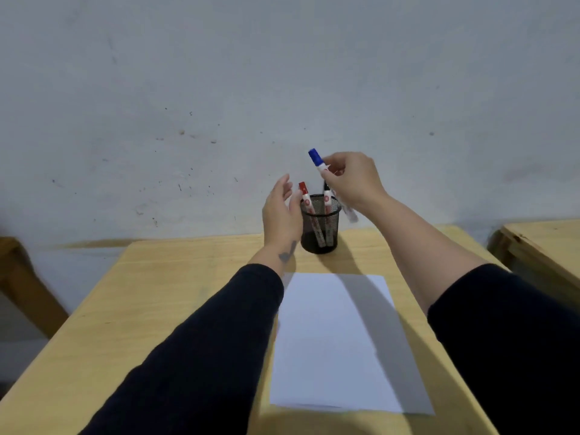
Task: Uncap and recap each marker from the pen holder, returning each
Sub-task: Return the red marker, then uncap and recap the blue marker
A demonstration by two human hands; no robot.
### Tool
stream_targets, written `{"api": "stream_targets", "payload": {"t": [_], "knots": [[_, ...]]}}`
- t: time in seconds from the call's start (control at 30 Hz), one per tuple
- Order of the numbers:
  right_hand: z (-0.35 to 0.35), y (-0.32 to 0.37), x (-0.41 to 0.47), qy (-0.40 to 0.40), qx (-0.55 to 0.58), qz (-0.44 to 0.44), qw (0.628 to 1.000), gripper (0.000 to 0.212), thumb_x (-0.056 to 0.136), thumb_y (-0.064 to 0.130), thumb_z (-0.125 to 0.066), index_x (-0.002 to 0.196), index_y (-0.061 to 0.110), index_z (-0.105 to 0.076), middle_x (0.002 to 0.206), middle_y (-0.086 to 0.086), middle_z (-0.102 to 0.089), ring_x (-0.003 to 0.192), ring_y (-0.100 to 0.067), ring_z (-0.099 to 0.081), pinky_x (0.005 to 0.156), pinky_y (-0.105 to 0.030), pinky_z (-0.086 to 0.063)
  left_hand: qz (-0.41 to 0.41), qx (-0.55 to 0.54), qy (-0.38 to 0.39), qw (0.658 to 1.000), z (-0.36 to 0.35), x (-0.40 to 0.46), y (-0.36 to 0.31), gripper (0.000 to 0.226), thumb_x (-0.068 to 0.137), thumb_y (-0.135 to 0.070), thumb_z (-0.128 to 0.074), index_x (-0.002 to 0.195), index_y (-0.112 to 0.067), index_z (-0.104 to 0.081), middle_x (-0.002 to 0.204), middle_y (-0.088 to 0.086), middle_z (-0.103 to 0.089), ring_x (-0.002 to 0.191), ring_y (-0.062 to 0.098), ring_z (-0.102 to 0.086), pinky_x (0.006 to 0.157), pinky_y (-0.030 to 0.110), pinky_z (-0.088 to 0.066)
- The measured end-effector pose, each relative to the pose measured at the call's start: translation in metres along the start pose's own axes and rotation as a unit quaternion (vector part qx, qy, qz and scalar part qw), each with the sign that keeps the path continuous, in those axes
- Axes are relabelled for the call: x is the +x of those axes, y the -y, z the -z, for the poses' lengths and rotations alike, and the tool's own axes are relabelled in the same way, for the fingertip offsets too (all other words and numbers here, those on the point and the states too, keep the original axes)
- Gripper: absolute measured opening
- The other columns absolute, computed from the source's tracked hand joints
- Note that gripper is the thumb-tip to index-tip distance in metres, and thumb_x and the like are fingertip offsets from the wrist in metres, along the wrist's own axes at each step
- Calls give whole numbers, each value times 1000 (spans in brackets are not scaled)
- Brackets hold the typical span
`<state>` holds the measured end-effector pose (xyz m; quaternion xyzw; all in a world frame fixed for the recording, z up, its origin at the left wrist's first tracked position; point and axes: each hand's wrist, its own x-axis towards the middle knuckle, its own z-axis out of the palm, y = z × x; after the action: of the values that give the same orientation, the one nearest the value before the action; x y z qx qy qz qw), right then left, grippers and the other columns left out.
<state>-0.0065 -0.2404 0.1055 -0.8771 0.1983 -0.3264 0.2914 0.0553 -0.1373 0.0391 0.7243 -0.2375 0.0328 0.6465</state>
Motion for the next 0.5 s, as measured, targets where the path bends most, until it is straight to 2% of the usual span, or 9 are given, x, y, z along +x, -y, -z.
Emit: {"api": "stream_targets", "payload": {"t": [0.07, 0.13, 0.2, 0.23, 0.3, 0.37, 0.43, 0.47, 0.5], "knots": [[-6, -8, -17, 43, 1, -9, 999, 27, 92, 19, -58, 115, 13, -71, 105, -6, -73, 87, -13, -59, 73, -18, -38, -32, -18, 8, 999, 11, -4, -15, 39, 95, -20, -55, 134, -18, -52, 113, -2, -63, 103, 6, -58, 87, 10, -44], [-13, -11, -33, 73, 14, -14, 997, 24, 92, 16, -58, 111, 13, -73, 91, -5, -71, 79, -13, -56, 63, -19, -37, -40, -12, 44, 998, 21, -8, -20, 33, 91, -20, -61, 124, -18, -62, 100, -2, -67, 92, 9, -62, 86, 20, -52], [-17, -11, -46, 87, 18, -14, 996, 23, 92, 14, -58, 109, 11, -73, 75, 4, -62, 68, -8, -52, 57, -13, -37, -24, 8, 72, 997, 28, -16, -21, 24, 87, -16, -66, 111, -15, -69, 92, 1, -69, 84, 14, -64, 84, 29, -56], [-19, -10, -51, 91, 21, -9, 996, 22, 91, 13, -59, 108, 11, -73, 72, 7, -60, 67, -6, -53, 60, -12, -39, -14, 8, 74, 997, 32, -19, -20, 17, 86, -13, -67, 103, -14, -70, 87, 2, -69, 80, 16, -64, 82, 30, -58], [-24, -8, -60, 84, 33, -8, 996, 24, 89, 13, -62, 111, 10, -72, 84, 3, -68, 80, -12, -63, 76, -23, -51, -4, 2, 60, 998, 39, -26, -19, 7, 84, -10, -69, 90, -14, -70, 78, 1, -68, 76, 17, -65, 77, 29, -59], [-27, -3, -69, 20, 43, -20, 999, 25, 88, 17, -65, 112, 12, -70, 94, -1, -70, 88, -18, -65, 83, -31, -51, 10, -25, 26, 999, 44, -29, -19, 4, 84, -8, -69, 87, -11, -69, 73, 0, -66, 72, 16, -65, 72, 25, -59], [-28, 2, -78, -56, 70, -67, 994, 15, 88, 20, -63, 94, 12, -73, 81, 0, -66, 77, -17, -60, 75, -28, -48, 35, -67, -27, 997, 48, -30, -21, 3, 84, -9, -69, 87, -10, -68, 73, 1, -66, 69, 14, -65, 69, 20, -58], [-28, 5, -81, -60, 120, -120, 984, 17, 88, 21, -61, 81, 11, -72, 74, -2, -63, 70, -18, -58, 70, -29, -47, 42, -80, -45, 995, 49, -30, -22, 4, 84, -10, -69, 88, -9, -68, 75, 3, -67, 70, 15, -65, 68, 19, -58], [-29, 8, -83, -37, 215, -196, 956, 25, 90, 23, -59, 70, 10, -66, 68, -6, -60, 63, -20, -56, 64, -30, -47, 47, -89, -52, 994, 50, -32, -22, 5, 84, -11, -69, 89, -9, -68, 77, 5, -68, 70, 15, -65, 67, 18, -57]]}}
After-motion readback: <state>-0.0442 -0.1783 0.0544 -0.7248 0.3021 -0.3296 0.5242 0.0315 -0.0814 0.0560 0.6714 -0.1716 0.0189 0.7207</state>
